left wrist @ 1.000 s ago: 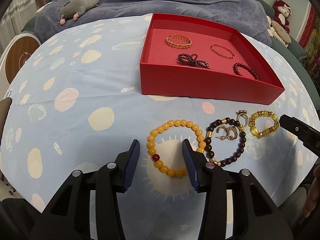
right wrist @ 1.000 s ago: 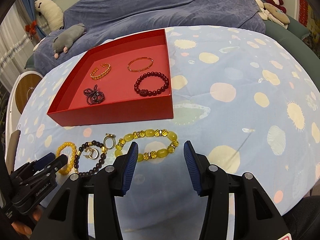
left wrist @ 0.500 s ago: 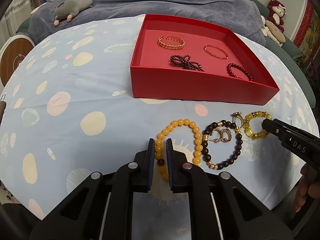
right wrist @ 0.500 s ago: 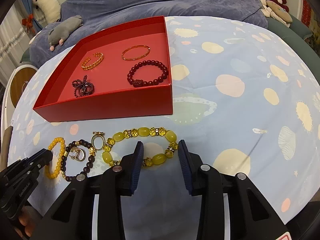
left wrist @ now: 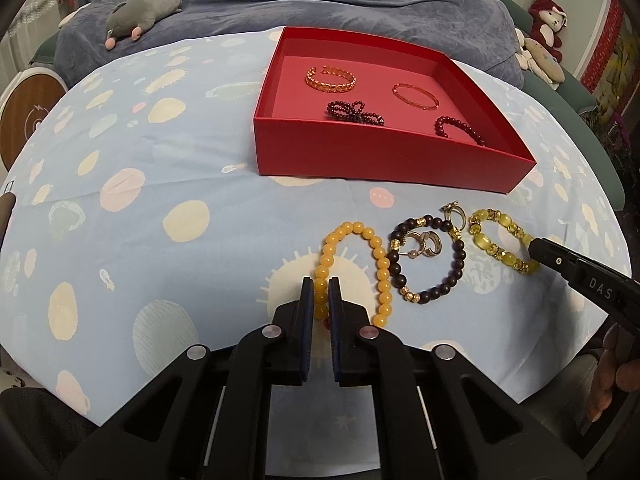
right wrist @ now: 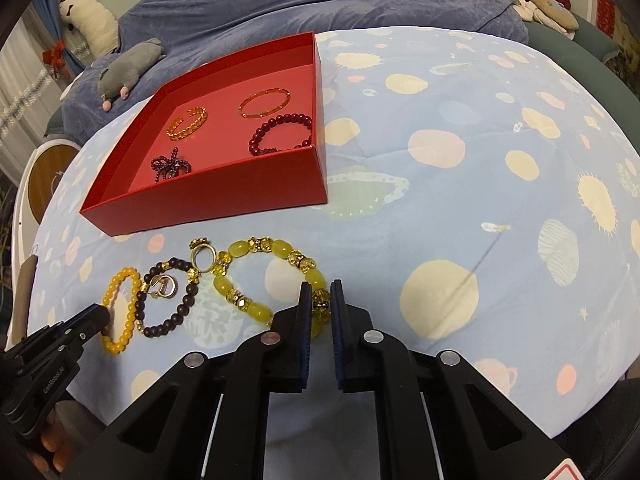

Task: Organize jewelry
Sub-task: 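Grasp the amber bead bracelet with the left tool while the right tool grasps the yellow glass bead bracelet, then carry both held bracelets over the red box and open both tools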

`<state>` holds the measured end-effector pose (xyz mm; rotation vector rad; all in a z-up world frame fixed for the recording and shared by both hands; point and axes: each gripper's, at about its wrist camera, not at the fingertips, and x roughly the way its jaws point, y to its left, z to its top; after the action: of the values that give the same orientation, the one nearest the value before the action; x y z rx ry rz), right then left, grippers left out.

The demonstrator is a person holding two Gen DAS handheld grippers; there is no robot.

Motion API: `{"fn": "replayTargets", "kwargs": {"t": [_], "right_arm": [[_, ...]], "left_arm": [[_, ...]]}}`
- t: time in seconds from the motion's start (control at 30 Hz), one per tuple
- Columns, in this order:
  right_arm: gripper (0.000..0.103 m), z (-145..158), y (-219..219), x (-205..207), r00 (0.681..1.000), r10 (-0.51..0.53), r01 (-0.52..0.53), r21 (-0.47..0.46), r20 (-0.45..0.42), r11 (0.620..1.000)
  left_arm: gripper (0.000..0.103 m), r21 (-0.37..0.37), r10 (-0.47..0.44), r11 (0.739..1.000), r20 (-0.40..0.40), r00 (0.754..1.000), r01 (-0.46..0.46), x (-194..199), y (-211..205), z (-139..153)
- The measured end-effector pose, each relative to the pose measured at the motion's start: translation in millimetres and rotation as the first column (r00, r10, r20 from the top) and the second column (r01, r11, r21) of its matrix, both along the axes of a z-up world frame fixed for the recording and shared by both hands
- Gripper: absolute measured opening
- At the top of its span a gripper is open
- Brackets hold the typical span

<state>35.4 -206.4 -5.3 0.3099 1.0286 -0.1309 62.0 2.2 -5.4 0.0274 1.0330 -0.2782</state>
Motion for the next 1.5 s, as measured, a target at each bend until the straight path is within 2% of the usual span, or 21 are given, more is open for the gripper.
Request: {"fn": "replayTargets", "kwargs": {"t": [0.4,0.93,1.2,1.5], "right_arm": [[0.009,25,14,-40,0.998,0.043,-0.044,0.016,0.046,0.999],[0.009,79,13,-39,0.987,0.039,-0.046,0.042,0.157,0.998],[0.009,104,16,-15,0.976,0.067,-0.076,0.035,0.208,0.996],[0.009,137,23,46,0.952,0.098,-0.114,0.039,0.289,0.993]], "left_arm": [[0.007,-0.025,-0.009,1.000,0.042,0.999,0.010,-22,5,25],[0.007,-0.073,-0.055,0.995,0.096,0.994,0.062,-30,-6,68],[0.007,-0.108,-0.077,0.990,0.125,0.989,0.091,-11,-18,95],[0.007,-0.149,-0.101,0.981,0.172,0.980,0.128,44,-40,124]]}}
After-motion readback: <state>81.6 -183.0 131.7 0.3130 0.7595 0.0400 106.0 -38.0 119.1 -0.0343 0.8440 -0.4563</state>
